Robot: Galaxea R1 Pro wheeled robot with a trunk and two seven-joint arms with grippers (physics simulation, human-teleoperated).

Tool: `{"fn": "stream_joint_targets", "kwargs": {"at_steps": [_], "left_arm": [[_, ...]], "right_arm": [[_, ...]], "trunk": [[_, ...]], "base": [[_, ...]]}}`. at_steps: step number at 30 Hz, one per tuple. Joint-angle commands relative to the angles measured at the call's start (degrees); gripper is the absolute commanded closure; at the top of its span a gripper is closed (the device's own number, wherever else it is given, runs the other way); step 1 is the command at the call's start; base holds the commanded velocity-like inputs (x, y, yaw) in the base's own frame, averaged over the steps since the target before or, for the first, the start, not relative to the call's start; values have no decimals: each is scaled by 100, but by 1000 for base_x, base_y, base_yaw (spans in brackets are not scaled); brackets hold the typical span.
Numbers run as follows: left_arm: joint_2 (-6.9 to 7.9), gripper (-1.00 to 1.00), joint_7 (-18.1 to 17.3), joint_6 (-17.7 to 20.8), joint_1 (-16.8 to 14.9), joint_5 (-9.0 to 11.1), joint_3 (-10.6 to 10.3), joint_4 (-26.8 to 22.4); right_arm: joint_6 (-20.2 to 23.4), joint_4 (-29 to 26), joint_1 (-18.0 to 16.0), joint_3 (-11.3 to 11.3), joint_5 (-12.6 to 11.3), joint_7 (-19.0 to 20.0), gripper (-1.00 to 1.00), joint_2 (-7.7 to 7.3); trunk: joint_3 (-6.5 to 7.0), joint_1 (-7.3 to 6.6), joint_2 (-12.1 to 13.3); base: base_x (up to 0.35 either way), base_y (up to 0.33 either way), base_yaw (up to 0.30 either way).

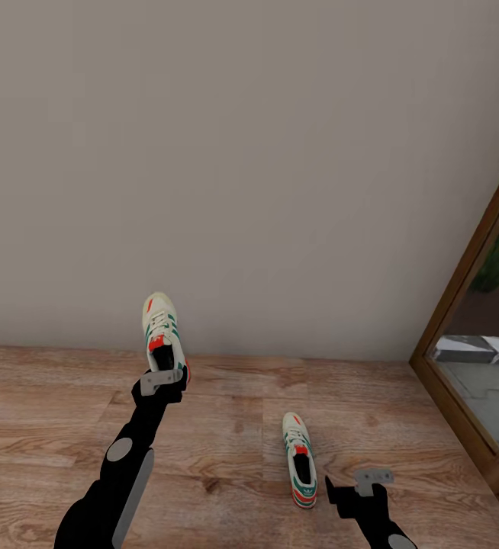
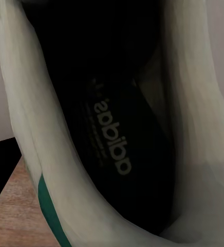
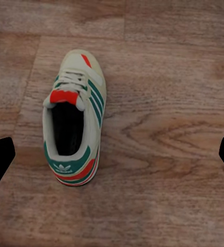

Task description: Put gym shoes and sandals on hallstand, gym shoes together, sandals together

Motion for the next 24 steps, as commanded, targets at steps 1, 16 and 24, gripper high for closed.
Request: {"fn": "stream_joint_targets", "kwargs": {"at_steps": [1, 16, 24], "left_arm": [[2, 100, 42, 26, -2, 31, -12, -9], [2, 100, 35, 24, -2, 39, -12, -14], [2, 100, 35, 24, -2, 40, -12, -13]], "right_arm": [[33, -12, -1, 1, 18, -4, -100, 1], [25, -26, 2, 2, 19, -5, -100, 1], [22, -27, 1, 2, 19, -2, -100, 1]], "trunk": [[-5, -1, -2], [-44, -1, -2], [-69, -1, -2]], "base": [[0, 0, 0], [94, 0, 127], [94, 0, 156]]}}
